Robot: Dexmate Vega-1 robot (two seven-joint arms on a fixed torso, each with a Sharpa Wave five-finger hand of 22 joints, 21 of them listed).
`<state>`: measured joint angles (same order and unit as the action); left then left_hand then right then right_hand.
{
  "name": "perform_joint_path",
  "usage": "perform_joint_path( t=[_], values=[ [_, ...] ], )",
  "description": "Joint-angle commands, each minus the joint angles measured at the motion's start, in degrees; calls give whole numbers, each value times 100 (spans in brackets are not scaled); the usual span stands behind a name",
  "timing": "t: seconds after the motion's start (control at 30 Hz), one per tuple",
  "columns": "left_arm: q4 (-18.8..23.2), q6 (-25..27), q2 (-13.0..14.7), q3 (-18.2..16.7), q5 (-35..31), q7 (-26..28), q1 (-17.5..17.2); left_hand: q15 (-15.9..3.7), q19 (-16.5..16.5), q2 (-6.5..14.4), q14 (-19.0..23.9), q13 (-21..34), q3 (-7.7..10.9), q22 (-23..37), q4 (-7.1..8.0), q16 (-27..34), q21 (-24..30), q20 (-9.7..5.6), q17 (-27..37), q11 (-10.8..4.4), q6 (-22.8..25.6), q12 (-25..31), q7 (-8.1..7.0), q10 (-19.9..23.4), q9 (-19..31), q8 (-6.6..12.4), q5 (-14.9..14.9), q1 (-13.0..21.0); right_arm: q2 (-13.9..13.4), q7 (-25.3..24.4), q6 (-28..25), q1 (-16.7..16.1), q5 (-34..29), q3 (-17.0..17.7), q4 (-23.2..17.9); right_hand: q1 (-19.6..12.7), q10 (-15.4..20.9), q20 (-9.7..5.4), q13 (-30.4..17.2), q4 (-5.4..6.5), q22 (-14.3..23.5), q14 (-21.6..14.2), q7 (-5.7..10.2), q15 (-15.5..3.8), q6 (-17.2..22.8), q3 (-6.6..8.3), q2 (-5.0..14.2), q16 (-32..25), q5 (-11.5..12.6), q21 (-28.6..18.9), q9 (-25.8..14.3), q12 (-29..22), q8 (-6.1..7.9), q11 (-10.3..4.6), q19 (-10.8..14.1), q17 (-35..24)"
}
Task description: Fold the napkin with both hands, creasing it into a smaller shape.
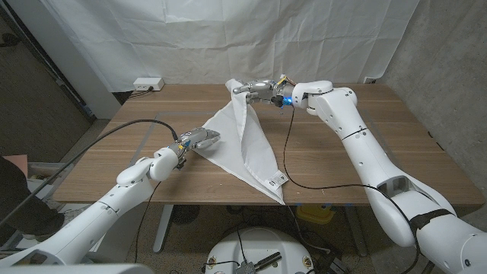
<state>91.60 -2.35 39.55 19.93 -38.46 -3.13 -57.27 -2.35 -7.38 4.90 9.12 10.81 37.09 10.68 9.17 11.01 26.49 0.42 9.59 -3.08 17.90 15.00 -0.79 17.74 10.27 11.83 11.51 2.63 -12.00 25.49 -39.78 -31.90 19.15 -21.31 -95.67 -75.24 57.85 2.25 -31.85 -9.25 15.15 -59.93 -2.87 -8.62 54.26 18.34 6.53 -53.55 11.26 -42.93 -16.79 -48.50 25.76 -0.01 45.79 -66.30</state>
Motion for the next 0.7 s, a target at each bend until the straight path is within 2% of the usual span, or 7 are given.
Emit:
perform_joint_path(
  t=[0.03,0.23,0.43,0.63,0.7],
  values=[
    [-29,-14,-9,13,-17,22,16,-173,25,339,32,14,32,9,-1,-24,-1,-13,0,4,-30,-17,-7,28,9,-38,2,2,227,190,-111,136,-57,-361,351,-72,55,-14,12,8,11,-201,-295,-407,328,29,5,27,-10,-61,-26,21,-33,24,-40,-29],
    [-31,-22,-6,12,-16,27,16,-173,24,342,33,14,36,9,1,-31,-8,-16,0,-4,-44,-31,-11,26,9,-50,3,-4,302,108,-95,138,-222,-546,455,-69,58,-18,7,11,-1,-206,-279,-406,330,30,5,59,-8,-98,-32,23,-41,14,-58,-39],
    [-38,-36,-8,8,-3,33,18,-177,24,344,39,14,39,9,3,-34,-13,-17,0,7,-45,-42,-11,26,9,-56,4,-8,452,162,-199,262,-283,-715,852,-68,64,-20,-1,12,-13,-222,-295,-408,338,30,3,82,-8,-135,-29,23,-51,10,-66,-49],
    [-34,-25,-15,2,11,24,15,-178,24,346,38,13,42,9,3,-40,-18,-29,-1,0,-43,-50,-20,33,9,-60,4,-12,462,164,-166,306,-464,-916,914,-72,68,-18,25,10,-30,-235,-274,-415,351,24,-4,145,-9,-185,-18,47,-69,6,-86,-7],
    [-36,-28,-13,9,-2,32,17,-174,22,346,37,13,44,9,3,-42,-21,-31,-1,19,-46,-57,-22,28,9,-63,5,-13,556,95,-213,294,-463,-910,1015,-69,74,-17,34,8,-43,-272,-272,-414,354,2,-22,180,-12,-224,-9,58,-87,6,-98,45]
  ],
)
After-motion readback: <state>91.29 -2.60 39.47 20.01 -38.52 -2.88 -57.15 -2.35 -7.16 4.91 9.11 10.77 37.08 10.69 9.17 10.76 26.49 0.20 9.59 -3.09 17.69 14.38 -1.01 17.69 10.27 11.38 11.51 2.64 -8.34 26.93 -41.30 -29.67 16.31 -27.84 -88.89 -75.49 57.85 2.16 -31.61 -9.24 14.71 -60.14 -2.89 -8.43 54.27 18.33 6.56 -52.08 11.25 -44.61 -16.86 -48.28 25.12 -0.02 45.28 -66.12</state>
